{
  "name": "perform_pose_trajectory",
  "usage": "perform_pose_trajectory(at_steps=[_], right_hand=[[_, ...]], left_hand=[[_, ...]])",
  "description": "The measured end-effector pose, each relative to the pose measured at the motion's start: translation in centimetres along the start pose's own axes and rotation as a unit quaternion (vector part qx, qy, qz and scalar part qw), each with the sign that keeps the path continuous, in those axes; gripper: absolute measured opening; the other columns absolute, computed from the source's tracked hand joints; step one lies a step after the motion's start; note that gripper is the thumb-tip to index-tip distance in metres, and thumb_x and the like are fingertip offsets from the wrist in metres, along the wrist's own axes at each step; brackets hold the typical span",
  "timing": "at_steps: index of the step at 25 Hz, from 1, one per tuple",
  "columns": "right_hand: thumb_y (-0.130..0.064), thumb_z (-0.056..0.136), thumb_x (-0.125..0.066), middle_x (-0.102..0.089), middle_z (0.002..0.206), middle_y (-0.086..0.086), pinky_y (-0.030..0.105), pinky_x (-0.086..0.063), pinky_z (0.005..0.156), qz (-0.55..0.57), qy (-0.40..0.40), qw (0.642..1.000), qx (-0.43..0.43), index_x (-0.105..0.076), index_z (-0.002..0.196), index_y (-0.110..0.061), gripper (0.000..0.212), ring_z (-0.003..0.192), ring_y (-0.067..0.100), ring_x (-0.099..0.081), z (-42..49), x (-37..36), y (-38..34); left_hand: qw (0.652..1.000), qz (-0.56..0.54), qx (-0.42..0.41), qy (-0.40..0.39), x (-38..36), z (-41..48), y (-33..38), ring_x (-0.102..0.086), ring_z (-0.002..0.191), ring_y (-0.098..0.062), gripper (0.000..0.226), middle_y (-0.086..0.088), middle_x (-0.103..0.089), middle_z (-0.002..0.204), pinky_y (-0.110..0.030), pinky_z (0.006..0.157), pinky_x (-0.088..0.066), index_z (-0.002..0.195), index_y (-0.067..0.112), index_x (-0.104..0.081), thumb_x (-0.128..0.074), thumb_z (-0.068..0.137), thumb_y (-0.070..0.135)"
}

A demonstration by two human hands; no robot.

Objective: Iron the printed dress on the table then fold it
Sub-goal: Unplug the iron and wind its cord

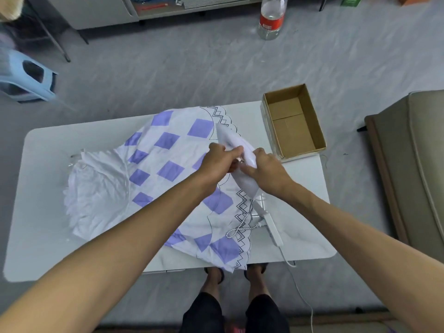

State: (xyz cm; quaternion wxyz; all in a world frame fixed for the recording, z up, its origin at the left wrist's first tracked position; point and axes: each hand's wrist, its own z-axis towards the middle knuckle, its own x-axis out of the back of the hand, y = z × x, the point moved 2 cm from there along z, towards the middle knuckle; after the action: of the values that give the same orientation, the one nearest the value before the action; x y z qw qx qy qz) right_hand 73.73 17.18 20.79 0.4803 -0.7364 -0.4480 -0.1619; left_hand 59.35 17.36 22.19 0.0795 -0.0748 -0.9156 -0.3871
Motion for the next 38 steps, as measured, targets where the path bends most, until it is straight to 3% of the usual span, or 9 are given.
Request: perform_pose_trajectory(at_steps=[3, 7, 10, 14, 19, 24, 29, 31, 38], right_hand=[[-0.037, 0.09, -0.059, -0.058, 0.102, 0.013, 0.036, -0.041, 0.074, 0.089, -0.032, 0.995, 0.019, -0.05, 0.118, -0.005, 0.043, 0.093, 0.031, -0.055, -0.5, -0.9, -0.1], [-0.022, 0.094, -0.057, -0.061, 0.092, -0.006, 0.011, -0.039, 0.072, 0.183, 0.002, 0.982, 0.052, -0.066, 0.1, -0.009, 0.018, 0.086, 0.009, -0.056, -1.7, -1.7, 4.1], [-0.026, 0.087, -0.065, -0.063, 0.099, -0.002, 0.025, -0.044, 0.073, 0.103, 0.062, 0.99, -0.079, -0.063, 0.099, -0.018, 0.015, 0.087, 0.015, -0.059, -2.0, -4.6, 13.2], [-0.032, 0.074, -0.078, -0.054, 0.109, 0.003, 0.032, -0.043, 0.07, -0.002, -0.088, 0.986, -0.139, -0.041, 0.113, -0.023, 0.055, 0.089, 0.024, -0.057, -1.7, -14.4, 20.4], [-0.024, 0.066, -0.084, -0.051, 0.112, 0.0, 0.031, -0.041, 0.068, 0.036, 0.032, 0.99, -0.133, -0.035, 0.115, -0.016, 0.07, 0.09, 0.023, -0.056, -0.6, -19.7, 22.8], [-0.007, 0.078, -0.07, -0.065, 0.106, 0.007, 0.032, -0.043, 0.063, -0.023, -0.011, 0.997, -0.075, -0.036, 0.122, -0.024, 0.058, 0.083, 0.033, -0.065, -0.3, -21.1, 25.3], [0.011, 0.082, -0.052, -0.06, 0.1, 0.002, 0.029, -0.058, 0.057, 0.148, 0.053, 0.979, -0.131, -0.051, 0.117, -0.04, 0.062, 0.072, 0.011, -0.067, -0.2, -17.4, 29.5], [0.006, 0.081, -0.058, -0.056, 0.109, 0.004, 0.015, -0.051, 0.056, 0.101, 0.064, 0.982, -0.147, -0.053, 0.124, -0.033, 0.058, 0.075, 0.008, -0.062, 0.1, -16.5, 31.1], [-0.011, 0.077, -0.074, -0.057, 0.088, 0.003, 0.03, -0.044, 0.065, 0.068, 0.035, 0.974, -0.211, -0.056, 0.112, -0.01, 0.04, 0.071, 0.026, -0.062, -0.5, -17.8, 33.1]], left_hand=[[0.99, -0.13, 0.046, 0.03, -1.2, 0.7, -0.7, -0.071, 0.084, -0.024, 0.031, -0.013, -0.073, 0.092, -0.032, 0.081, -0.057, 0.103, -0.001, -0.066, -0.069, 0.085, 0.025], [0.992, -0.076, 0.062, 0.078, -1.7, 2.1, -2.7, -0.069, 0.086, -0.028, 0.015, -0.013, -0.071, 0.086, -0.037, 0.081, -0.057, 0.094, 0.002, -0.062, -0.057, 0.086, 0.013], [0.998, -0.018, 0.039, 0.043, -2.0, 3.4, -5.0, -0.069, 0.084, -0.03, 0.014, -0.007, -0.071, 0.073, -0.039, 0.083, -0.055, 0.083, 0.007, -0.06, -0.047, 0.088, 0.01], [0.996, 0.071, 0.0, 0.062, -3.4, 5.2, -8.1, -0.061, 0.073, -0.017, 0.013, 0.001, -0.064, 0.076, -0.028, 0.063, -0.044, 0.092, 0.01, -0.056, -0.049, 0.089, 0.021], [0.987, 0.11, -0.01, 0.112, -2.8, 6.2, -10.1, -0.051, 0.068, -0.012, 0.015, 0.004, -0.054, 0.078, -0.028, 0.058, -0.037, 0.101, 0.01, -0.052, -0.046, 0.094, 0.021], [0.98, 0.152, -0.041, 0.119, -2.6, 6.6, -8.6, -0.048, 0.066, -0.005, 0.016, 0.008, -0.052, 0.076, -0.025, 0.055, -0.036, 0.106, 0.01, -0.049, -0.043, 0.095, 0.019], [0.98, 0.16, -0.055, 0.105, -4.2, 6.7, -7.6, -0.048, 0.066, -0.004, 0.016, 0.008, -0.052, 0.077, -0.023, 0.054, -0.035, 0.107, 0.01, -0.05, -0.042, 0.096, 0.02], [0.983, 0.15, -0.057, 0.093, -5.3, 6.9, -7.5, -0.049, 0.067, -0.005, 0.016, 0.007, -0.053, 0.078, -0.023, 0.054, -0.036, 0.107, 0.01, -0.05, -0.043, 0.096, 0.02], [0.984, 0.149, -0.05, 0.085, -7.5, 7.4, -8.3, -0.05, 0.071, -0.012, 0.017, 0.006, -0.051, 0.081, -0.028, 0.06, -0.039, 0.105, 0.01, -0.05, -0.043, 0.094, 0.02]])
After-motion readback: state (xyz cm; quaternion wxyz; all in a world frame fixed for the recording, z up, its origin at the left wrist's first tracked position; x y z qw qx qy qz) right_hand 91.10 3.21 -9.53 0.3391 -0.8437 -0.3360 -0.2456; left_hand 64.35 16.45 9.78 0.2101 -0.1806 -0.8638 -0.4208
